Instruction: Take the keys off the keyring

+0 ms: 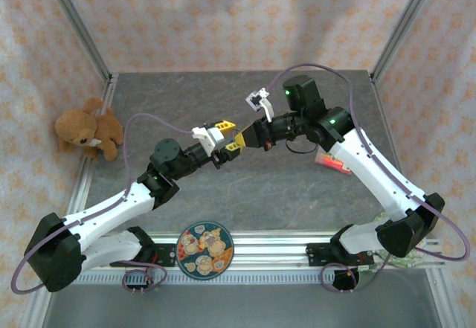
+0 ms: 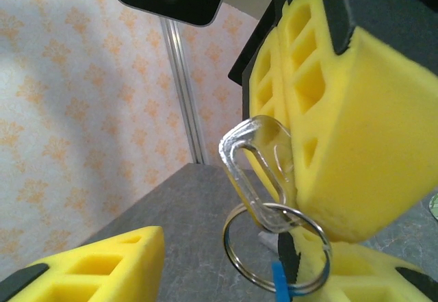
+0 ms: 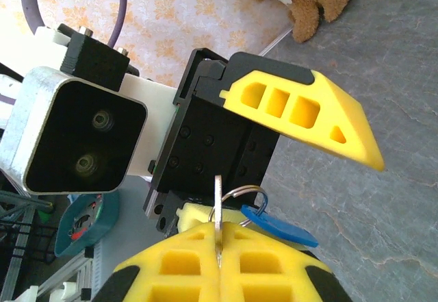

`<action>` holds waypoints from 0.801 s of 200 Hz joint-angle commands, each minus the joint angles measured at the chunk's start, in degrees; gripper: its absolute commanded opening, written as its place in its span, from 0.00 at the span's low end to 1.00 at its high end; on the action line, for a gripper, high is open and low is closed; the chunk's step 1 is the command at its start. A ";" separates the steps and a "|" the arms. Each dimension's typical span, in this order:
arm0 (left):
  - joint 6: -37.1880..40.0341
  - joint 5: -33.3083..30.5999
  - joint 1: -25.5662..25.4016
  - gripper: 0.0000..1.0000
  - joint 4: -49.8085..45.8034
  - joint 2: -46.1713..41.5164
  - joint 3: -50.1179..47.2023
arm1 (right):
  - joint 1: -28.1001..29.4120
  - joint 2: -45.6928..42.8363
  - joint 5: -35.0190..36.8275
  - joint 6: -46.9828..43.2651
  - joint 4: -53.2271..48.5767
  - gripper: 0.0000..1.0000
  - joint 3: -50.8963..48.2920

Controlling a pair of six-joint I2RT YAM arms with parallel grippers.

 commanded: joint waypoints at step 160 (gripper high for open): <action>0.78 0.68 -0.36 0.28 5.53 -2.75 0.66 | -0.46 -2.12 -2.14 3.22 5.03 0.00 2.07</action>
